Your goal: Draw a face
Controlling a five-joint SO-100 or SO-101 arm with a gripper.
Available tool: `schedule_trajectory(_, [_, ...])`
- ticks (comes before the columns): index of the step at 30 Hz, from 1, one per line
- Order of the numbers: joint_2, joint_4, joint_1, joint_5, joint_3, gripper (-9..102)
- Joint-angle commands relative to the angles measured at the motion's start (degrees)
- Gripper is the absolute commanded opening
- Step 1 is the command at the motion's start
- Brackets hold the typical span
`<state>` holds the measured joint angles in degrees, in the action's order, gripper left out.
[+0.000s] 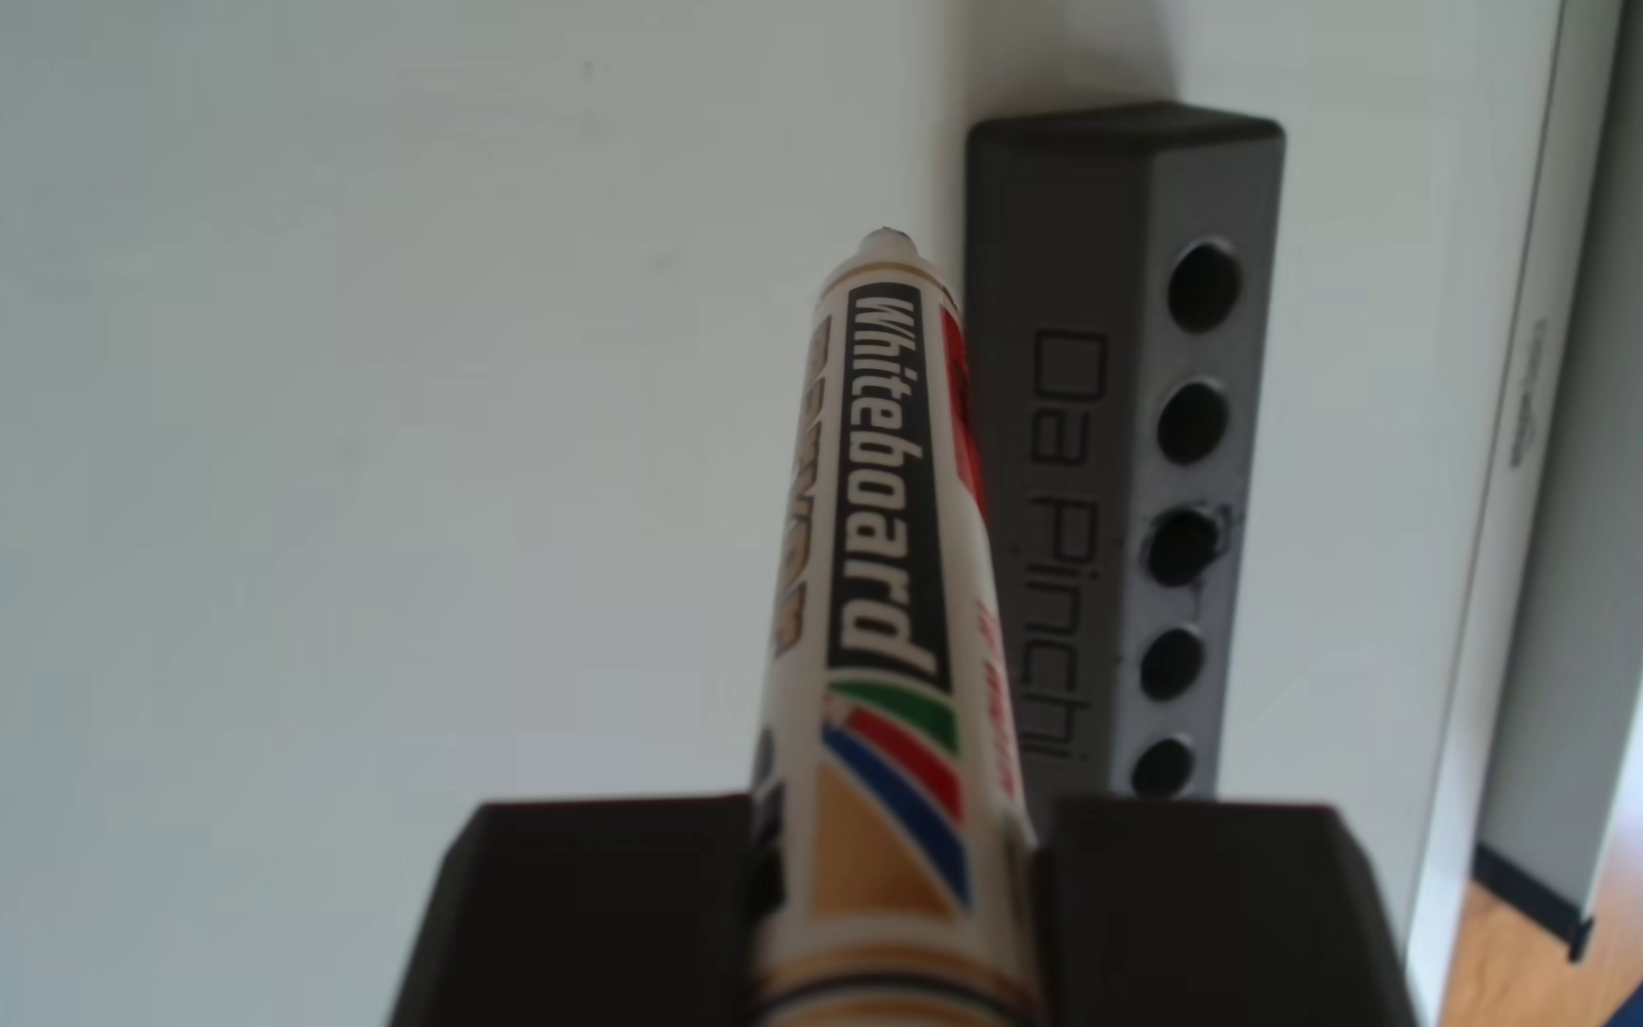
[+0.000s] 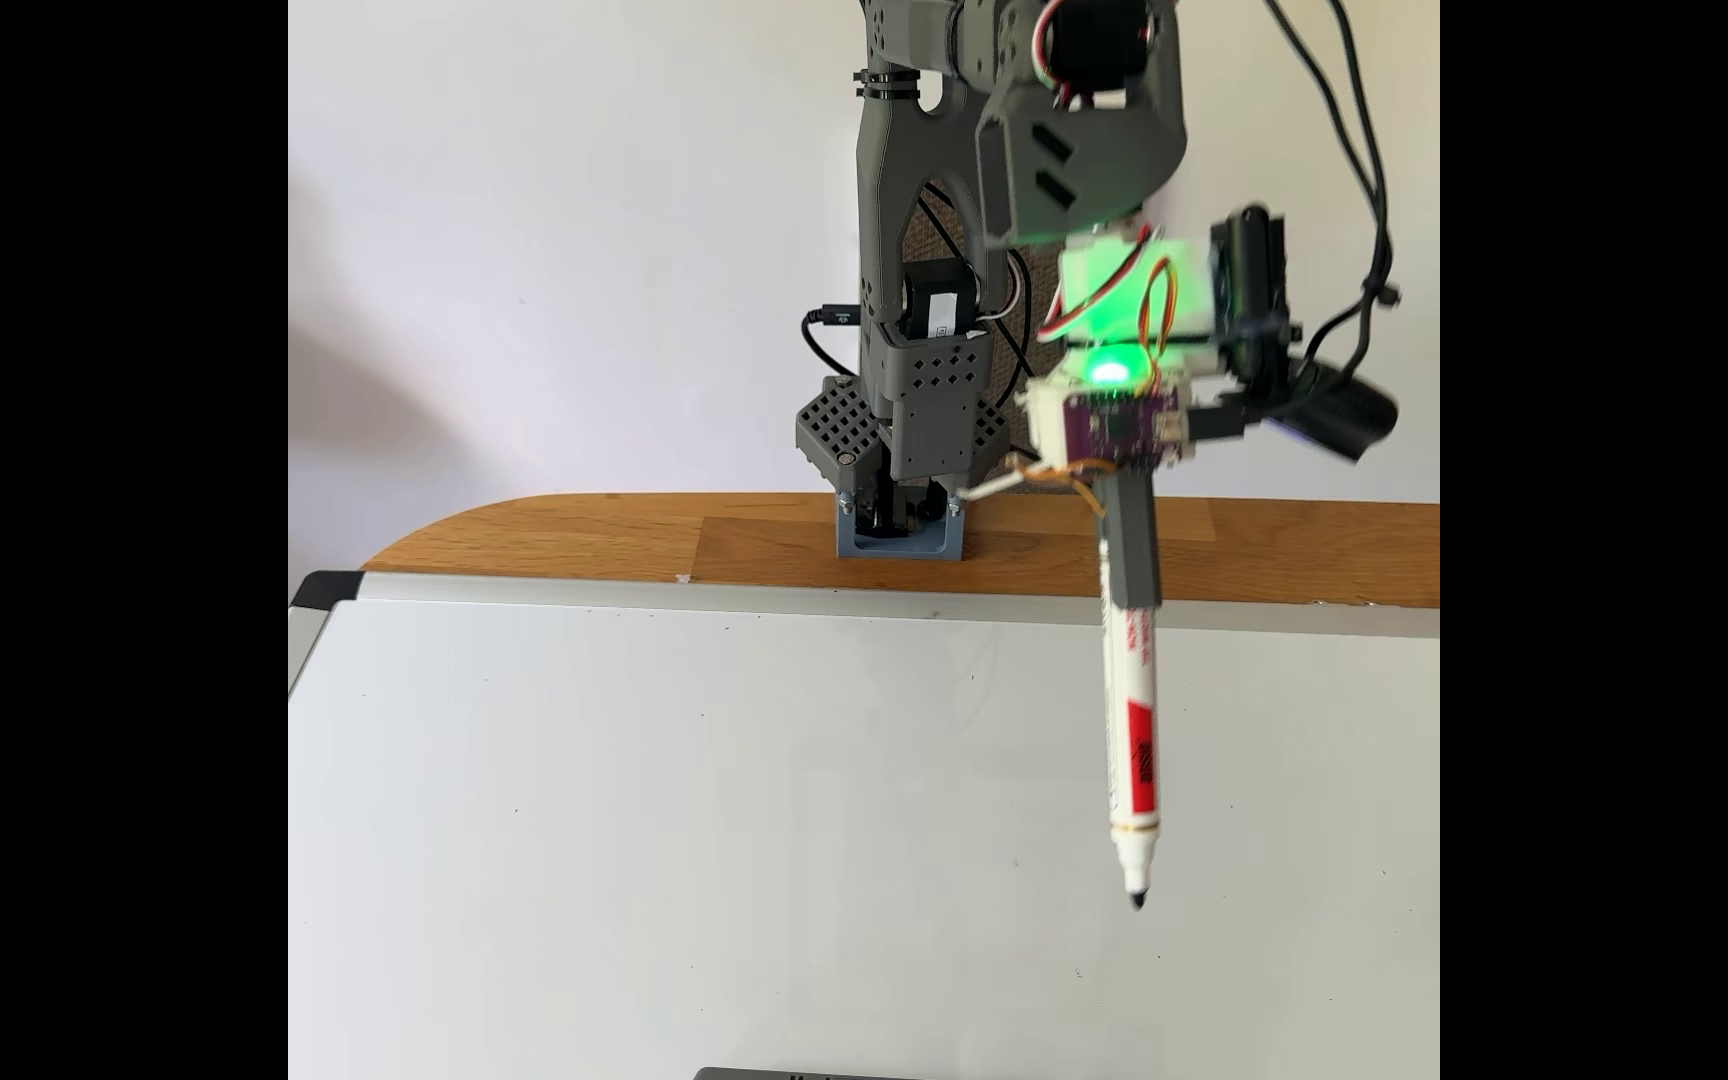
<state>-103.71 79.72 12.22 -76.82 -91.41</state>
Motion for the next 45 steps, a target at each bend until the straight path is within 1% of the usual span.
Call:
schedule_trajectory(1, [0.2, -3.3, -0.6, -0.4, -0.2, -1])
schedule_trajectory(8, [5.9, -5.5, -1.4, -0.4, 0.2, -1])
schedule_trajectory(28, [9.5, -5.6, -1.6, -0.3, 0.3, -1])
schedule_trajectory(34, [10.5, -8.0, -1.6, -0.3, 0.3, -1])
schedule_trajectory(39, [10.2, -6.9, -1.6, -0.4, 0.2, -1])
schedule_trajectory(45, [9.9, -1.3, -1.6, -0.8, 0.2, -1])
